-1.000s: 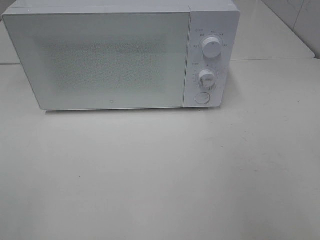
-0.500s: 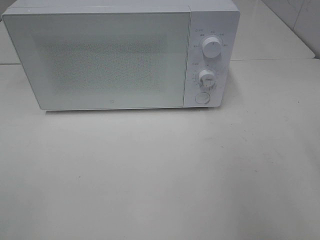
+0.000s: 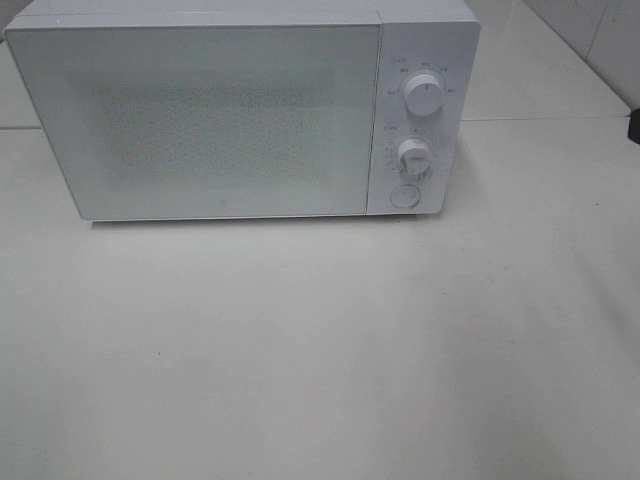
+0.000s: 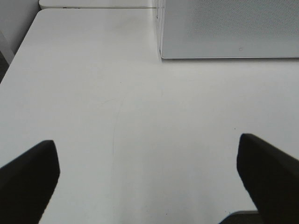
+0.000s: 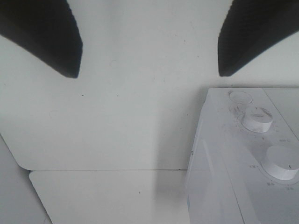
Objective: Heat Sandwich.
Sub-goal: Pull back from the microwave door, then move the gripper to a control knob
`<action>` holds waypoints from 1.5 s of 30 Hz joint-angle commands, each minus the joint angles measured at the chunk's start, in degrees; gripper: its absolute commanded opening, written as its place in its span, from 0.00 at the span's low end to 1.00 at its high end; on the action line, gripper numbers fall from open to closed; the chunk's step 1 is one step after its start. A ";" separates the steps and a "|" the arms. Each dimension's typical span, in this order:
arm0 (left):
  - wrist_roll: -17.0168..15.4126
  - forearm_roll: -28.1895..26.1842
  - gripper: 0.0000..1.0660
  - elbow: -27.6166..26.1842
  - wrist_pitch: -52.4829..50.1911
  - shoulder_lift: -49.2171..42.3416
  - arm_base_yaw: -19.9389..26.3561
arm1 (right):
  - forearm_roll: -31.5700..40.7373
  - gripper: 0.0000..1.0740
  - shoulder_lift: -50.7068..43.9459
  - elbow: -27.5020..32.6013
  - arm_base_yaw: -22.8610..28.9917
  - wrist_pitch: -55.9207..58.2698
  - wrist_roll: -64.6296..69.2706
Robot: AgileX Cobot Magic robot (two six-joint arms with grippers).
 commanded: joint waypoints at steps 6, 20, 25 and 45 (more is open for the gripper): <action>0.23 -0.34 0.92 0.06 -0.40 -1.15 0.17 | -0.34 0.71 6.93 1.66 -0.23 -14.55 0.69; 0.23 -0.34 0.92 0.06 -0.40 -1.15 0.17 | 20.05 0.71 12.55 8.19 10.60 -36.84 -19.88; 0.23 -0.34 0.92 0.06 -0.40 -1.15 0.17 | 30.37 0.71 16.21 9.00 16.96 -45.38 -26.18; 0.23 -0.34 0.92 0.06 -0.40 -1.15 0.17 | 43.14 0.71 36.21 8.88 34.78 -71.39 -27.62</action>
